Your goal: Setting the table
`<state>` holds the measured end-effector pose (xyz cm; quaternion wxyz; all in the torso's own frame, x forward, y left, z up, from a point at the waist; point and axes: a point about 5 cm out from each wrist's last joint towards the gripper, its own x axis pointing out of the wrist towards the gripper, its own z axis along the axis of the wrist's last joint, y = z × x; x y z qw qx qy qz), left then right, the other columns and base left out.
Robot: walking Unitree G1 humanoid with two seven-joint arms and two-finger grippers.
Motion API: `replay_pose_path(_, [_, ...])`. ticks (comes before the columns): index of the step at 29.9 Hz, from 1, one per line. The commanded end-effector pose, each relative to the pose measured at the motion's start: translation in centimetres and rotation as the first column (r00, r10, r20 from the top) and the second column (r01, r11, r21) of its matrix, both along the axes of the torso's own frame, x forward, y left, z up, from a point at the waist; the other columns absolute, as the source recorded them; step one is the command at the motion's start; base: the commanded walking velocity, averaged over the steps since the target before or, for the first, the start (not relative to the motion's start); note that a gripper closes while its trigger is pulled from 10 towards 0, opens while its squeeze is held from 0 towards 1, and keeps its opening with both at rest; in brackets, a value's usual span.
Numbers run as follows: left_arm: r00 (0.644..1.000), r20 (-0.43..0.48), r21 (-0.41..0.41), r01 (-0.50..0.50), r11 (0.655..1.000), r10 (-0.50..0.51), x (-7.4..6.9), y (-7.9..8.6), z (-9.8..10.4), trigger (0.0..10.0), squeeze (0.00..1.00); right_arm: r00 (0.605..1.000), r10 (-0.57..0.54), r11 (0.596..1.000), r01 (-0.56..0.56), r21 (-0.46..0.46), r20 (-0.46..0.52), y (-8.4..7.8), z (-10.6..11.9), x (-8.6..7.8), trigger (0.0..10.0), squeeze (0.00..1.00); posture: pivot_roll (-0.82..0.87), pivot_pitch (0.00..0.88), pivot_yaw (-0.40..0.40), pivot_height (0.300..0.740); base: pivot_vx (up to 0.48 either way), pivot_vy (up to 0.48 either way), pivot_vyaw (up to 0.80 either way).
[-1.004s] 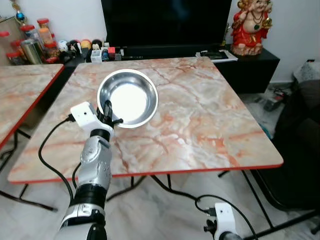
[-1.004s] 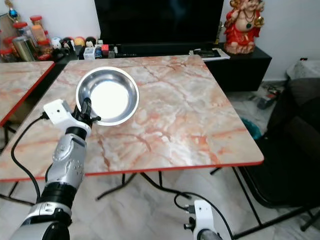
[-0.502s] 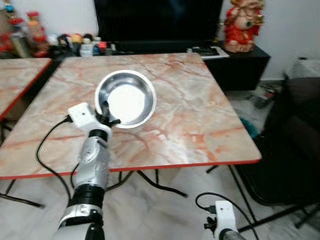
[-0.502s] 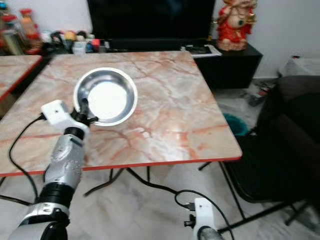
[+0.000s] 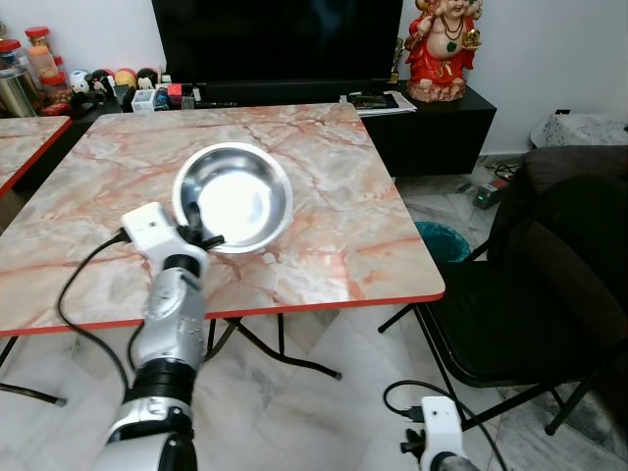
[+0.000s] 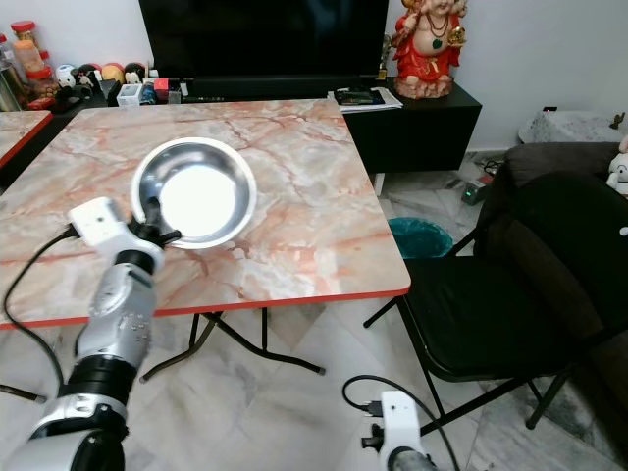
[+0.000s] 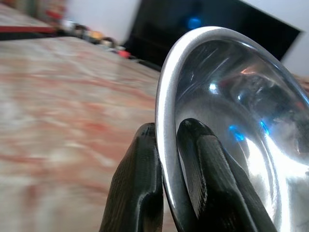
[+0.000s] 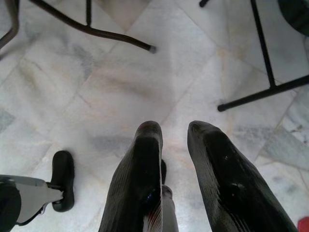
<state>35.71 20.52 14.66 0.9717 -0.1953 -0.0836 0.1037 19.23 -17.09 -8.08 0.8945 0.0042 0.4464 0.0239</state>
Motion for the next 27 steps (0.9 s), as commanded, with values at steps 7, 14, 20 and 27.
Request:
replay_pose_path(7, [0.999, -0.020, -0.030, -0.032, 0.999, 0.032, 0.7, 0.3, 0.6, 10.0, 0.00, 1.000, 0.005, 1.000, -0.005, -0.004, 0.015, 0.0, 0.3, 0.6, 10.0, 0.00, 0.01, 0.000, -0.017, 0.740, 0.000, 0.000, 0.00])
replay_pose_path(14, [0.985, -0.172, -0.172, 0.001, 0.985, -0.031, 1.4, -1.2, -1.5, 10.0, 0.00, 1.000, 0.009, 1.000, -0.009, -0.006, 0.013, -0.1, 0.3, 0.6, 10.0, 0.00, 0.01, 0.000, -0.017, 0.740, 0.000, 0.000, 0.00])
replay_pose_path(20, [0.979, -0.201, -0.230, -0.031, 0.973, -0.017, 2.1, -1.9, -1.3, 10.0, 0.00, 1.000, 0.008, 1.000, -0.007, -0.004, 0.012, 0.0, 0.3, 0.5, 10.0, 0.00, 0.01, 0.000, -0.015, 0.740, 0.000, 0.000, 0.00])
replay_pose_path(27, [0.968, -0.247, -0.248, -0.104, 0.963, 0.041, 2.6, -1.3, -1.0, 10.0, 0.00, 1.000, 0.006, 1.000, -0.006, -0.005, 0.011, -0.1, 0.3, 0.5, 10.0, 0.00, 0.00, 0.000, -0.013, 0.740, 0.000, 0.000, 0.00])
